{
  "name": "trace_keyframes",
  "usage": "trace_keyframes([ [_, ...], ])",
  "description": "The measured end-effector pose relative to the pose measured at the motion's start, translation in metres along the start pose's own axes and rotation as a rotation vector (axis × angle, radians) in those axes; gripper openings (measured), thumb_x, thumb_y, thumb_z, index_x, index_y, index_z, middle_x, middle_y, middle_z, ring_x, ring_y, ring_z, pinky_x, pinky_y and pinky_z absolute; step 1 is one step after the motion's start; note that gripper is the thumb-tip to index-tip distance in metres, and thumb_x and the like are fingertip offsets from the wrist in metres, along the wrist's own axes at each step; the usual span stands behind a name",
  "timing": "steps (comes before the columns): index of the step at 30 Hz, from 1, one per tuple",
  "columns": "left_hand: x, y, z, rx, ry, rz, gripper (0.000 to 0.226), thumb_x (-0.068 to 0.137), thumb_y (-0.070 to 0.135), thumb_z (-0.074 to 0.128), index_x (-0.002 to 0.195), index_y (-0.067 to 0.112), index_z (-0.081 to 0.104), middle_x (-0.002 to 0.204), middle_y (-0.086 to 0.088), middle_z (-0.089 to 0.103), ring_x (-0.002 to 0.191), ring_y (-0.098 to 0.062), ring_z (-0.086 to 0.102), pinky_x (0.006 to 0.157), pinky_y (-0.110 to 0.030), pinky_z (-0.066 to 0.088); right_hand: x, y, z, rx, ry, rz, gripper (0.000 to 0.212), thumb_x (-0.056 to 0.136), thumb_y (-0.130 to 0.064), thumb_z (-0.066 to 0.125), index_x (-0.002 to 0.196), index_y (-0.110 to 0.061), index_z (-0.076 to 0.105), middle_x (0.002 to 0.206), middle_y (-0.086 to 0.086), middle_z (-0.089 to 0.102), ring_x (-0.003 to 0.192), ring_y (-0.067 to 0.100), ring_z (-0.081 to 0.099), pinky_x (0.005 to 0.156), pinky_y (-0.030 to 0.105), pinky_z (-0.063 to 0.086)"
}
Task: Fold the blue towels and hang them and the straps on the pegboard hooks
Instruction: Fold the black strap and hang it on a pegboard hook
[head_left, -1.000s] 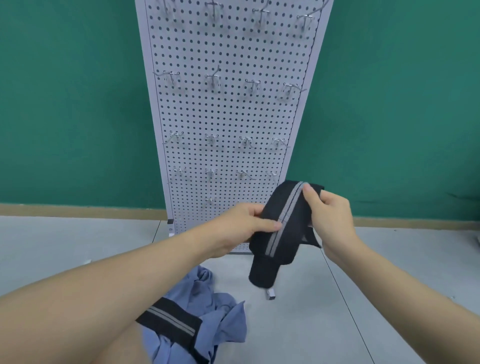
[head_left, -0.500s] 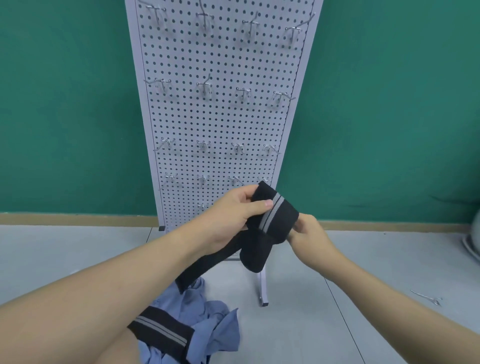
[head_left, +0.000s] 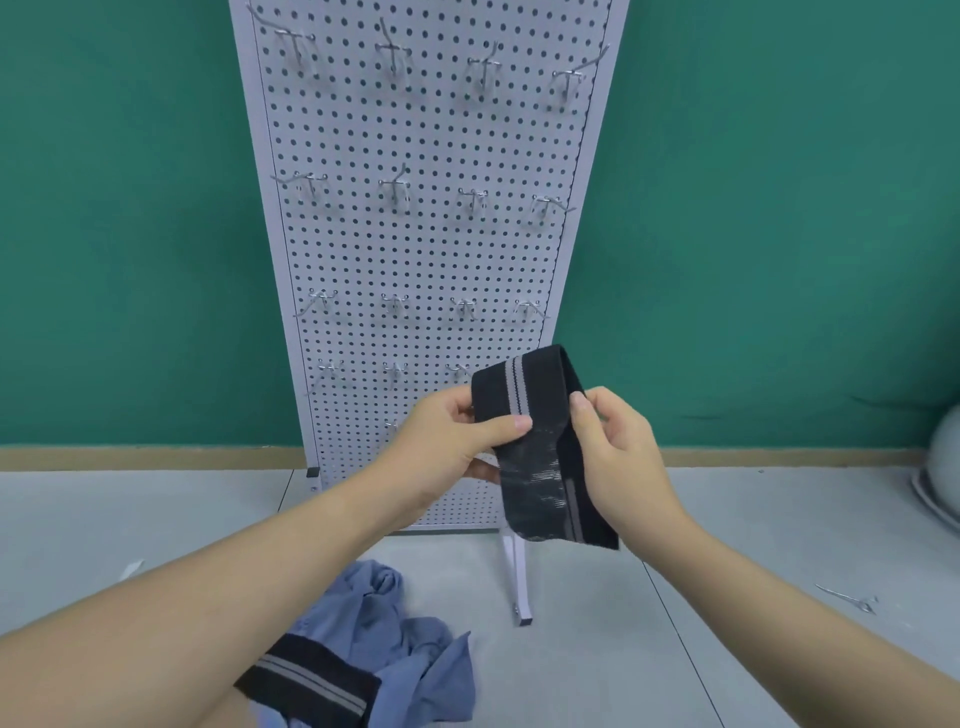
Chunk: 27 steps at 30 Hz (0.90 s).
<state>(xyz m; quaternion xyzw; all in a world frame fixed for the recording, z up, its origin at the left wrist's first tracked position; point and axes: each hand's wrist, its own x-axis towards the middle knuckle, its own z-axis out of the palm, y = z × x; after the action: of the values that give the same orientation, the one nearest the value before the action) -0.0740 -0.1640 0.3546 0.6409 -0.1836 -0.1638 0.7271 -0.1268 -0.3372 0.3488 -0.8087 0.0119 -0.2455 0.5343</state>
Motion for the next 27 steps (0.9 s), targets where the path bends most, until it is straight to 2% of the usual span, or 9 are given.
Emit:
trace_keyframes([
  [4,0.001,-0.01,0.003,0.166,-0.083,-0.037,0.017,0.092,0.016,0.075,0.105,0.005,0.072,0.094,-0.017,0.077,0.076,-0.021,0.07,0.069,-0.037,0.06,-0.001,0.001,-0.001,0.057,0.038,0.078,0.039,0.11,-0.031,0.047,0.087,0.001,0.049,0.077,0.022,0.05,0.07,0.021,0.046,0.066,0.043,0.044],
  [8,0.003,-0.015,0.003,0.272,-0.089,-0.013,0.021,0.091,0.023,0.077,0.081,0.008,0.066,0.077,-0.003,0.072,0.073,-0.013,0.064,0.074,-0.034,0.056,0.0,0.0,-0.003,0.119,0.034,0.118,0.039,0.11,-0.03,0.046,0.086,0.001,0.048,0.077,0.008,0.049,0.071,0.018,0.045,0.068,0.036,0.041],
  [13,0.004,-0.016,0.006,0.264,-0.044,-0.024,0.03,0.088,0.026,0.08,0.085,0.0,0.065,0.087,-0.005,0.077,0.079,-0.011,0.068,0.081,-0.033,0.057,-0.001,-0.003,0.001,0.158,0.003,0.131,0.038,0.11,-0.028,0.046,0.08,-0.006,0.046,0.07,-0.002,0.045,0.066,0.011,0.04,0.062,0.025,0.038],
  [16,0.004,-0.016,0.007,0.241,-0.051,-0.011,0.03,0.082,0.028,0.086,0.075,0.011,0.062,0.089,-0.02,0.075,0.08,-0.021,0.067,0.086,-0.047,0.057,-0.001,-0.002,0.002,0.199,-0.029,0.143,0.045,0.104,-0.039,0.047,0.091,0.004,0.045,0.081,0.013,0.05,0.077,0.02,0.044,0.074,0.038,0.041],
  [18,0.003,-0.017,0.009,0.302,-0.033,-0.009,0.042,0.073,0.041,0.089,0.071,0.012,0.059,0.082,-0.023,0.071,0.076,-0.022,0.063,0.082,-0.046,0.055,-0.002,-0.003,0.004,0.213,-0.03,0.155,0.05,0.099,-0.043,0.045,0.099,0.007,0.047,0.092,0.029,0.057,0.08,0.023,0.049,0.077,0.043,0.045],
  [21,0.003,-0.018,0.014,0.361,0.064,-0.009,0.044,0.074,0.039,0.09,0.065,0.016,0.054,0.063,0.004,0.064,0.065,-0.011,0.06,0.077,-0.038,0.052,-0.005,-0.008,0.007,0.247,-0.063,0.153,0.068,0.094,-0.059,0.046,0.108,0.008,0.051,0.11,0.036,0.057,0.086,0.037,0.059,0.088,0.059,0.053],
  [23,0.003,-0.017,0.017,0.352,0.116,-0.008,0.046,0.075,0.036,0.091,0.06,0.02,0.051,0.059,0.009,0.06,0.065,-0.01,0.061,0.076,-0.036,0.051,-0.007,-0.012,0.007,0.298,-0.085,0.183,0.074,0.092,-0.066,0.05,0.115,0.004,0.058,0.117,0.031,0.062,0.105,0.045,0.064,0.1,0.062,0.052],
  [25,0.003,-0.015,0.017,0.33,0.125,0.01,0.051,0.074,0.035,0.092,0.054,0.023,0.046,0.059,0.003,0.054,0.063,-0.016,0.056,0.072,-0.036,0.046,-0.007,-0.011,0.005,0.299,-0.126,0.197,0.064,0.095,-0.062,0.059,0.115,-0.001,0.065,0.114,0.023,0.07,0.109,0.04,0.067,0.101,0.06,0.052],
  [27,0.002,-0.013,0.016,0.342,0.12,0.026,0.053,0.069,0.038,0.093,0.054,0.023,0.044,0.06,0.0,0.051,0.061,-0.018,0.052,0.068,-0.035,0.042,-0.006,-0.008,0.001,0.284,-0.142,0.175,0.029,0.103,-0.035,0.061,0.114,-0.009,0.069,0.109,0.012,0.077,0.106,0.033,0.072,0.098,0.053,0.057],
])
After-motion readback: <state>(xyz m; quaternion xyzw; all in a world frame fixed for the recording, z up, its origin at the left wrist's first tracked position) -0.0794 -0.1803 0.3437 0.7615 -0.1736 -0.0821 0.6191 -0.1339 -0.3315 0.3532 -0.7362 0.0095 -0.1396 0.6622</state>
